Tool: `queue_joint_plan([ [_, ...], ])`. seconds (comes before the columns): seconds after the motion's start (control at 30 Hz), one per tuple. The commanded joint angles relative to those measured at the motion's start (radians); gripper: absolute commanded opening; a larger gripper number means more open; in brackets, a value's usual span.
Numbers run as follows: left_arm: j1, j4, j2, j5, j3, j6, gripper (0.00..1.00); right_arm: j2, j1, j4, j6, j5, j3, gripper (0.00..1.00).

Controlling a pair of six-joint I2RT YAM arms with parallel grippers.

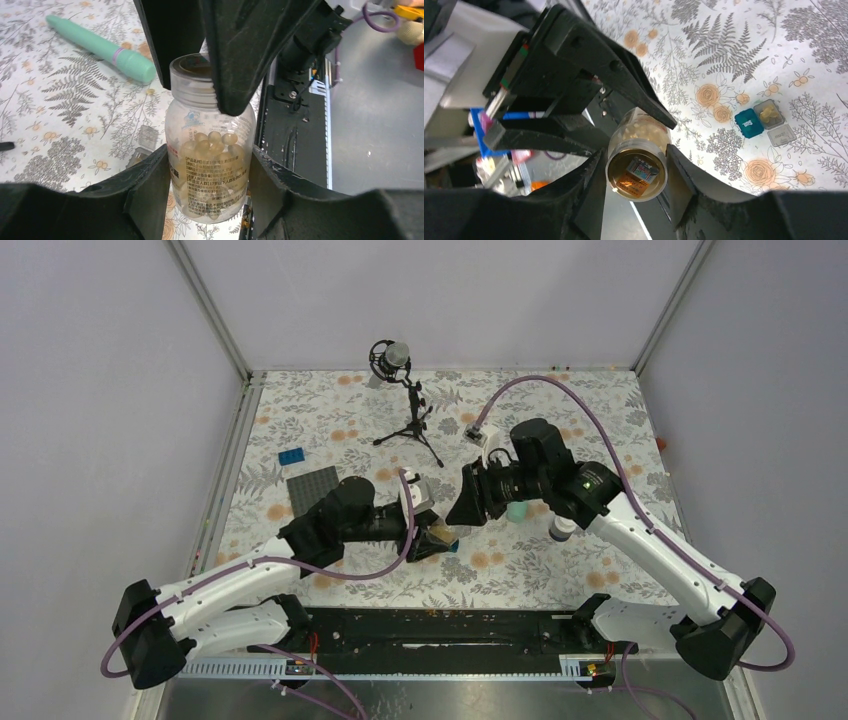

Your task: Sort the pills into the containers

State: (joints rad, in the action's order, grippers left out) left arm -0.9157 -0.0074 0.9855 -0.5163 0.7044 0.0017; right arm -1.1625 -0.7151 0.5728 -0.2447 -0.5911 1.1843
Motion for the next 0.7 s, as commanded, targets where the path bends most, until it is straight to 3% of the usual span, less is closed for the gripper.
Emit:
queue_joint_plan([
  [0.0,-0.009,0.151,-0.021,0.115,0.004,0.01,0.0,-0.032,-0.013,-0.171,-0.377,0.299,-0.031,0.08],
  [0.07,-0.009,0.152,-0.016,0.136,0.001,0.006,0.0,-0.025,-0.02,-0.199,-0.473,0.39,-0.052,0.09],
  [0.1,-0.01,0.153,-0.015,0.143,0.0,0.004,0.0,-0.017,-0.02,-0.215,-0.503,0.411,-0.06,0.17],
  [0.13,-0.009,0.152,-0.014,0.145,0.0,0.003,0.0,-0.008,-0.02,-0.247,-0.511,0.402,-0.069,0.31],
  [0.2,-0.009,0.149,-0.015,0.151,-0.002,0.001,0.0,0.024,-0.021,-0.344,-0.438,0.28,-0.094,0.71],
  [0.23,-0.009,0.146,-0.017,0.152,-0.002,0.001,0.0,0.039,-0.02,-0.37,-0.367,0.173,-0.098,0.8],
  [0.37,-0.009,0.139,-0.019,0.139,-0.006,0.001,0.0,0.069,-0.019,-0.213,-0.078,-0.052,-0.041,0.87],
  [0.53,-0.01,0.129,-0.024,0.074,-0.001,0.008,0.0,0.089,-0.019,-0.007,0.15,-0.06,0.0,0.87],
  [0.67,-0.009,0.111,-0.029,-0.05,0.008,0.028,0.0,0.096,-0.019,0.05,0.214,-0.047,0.009,0.84],
])
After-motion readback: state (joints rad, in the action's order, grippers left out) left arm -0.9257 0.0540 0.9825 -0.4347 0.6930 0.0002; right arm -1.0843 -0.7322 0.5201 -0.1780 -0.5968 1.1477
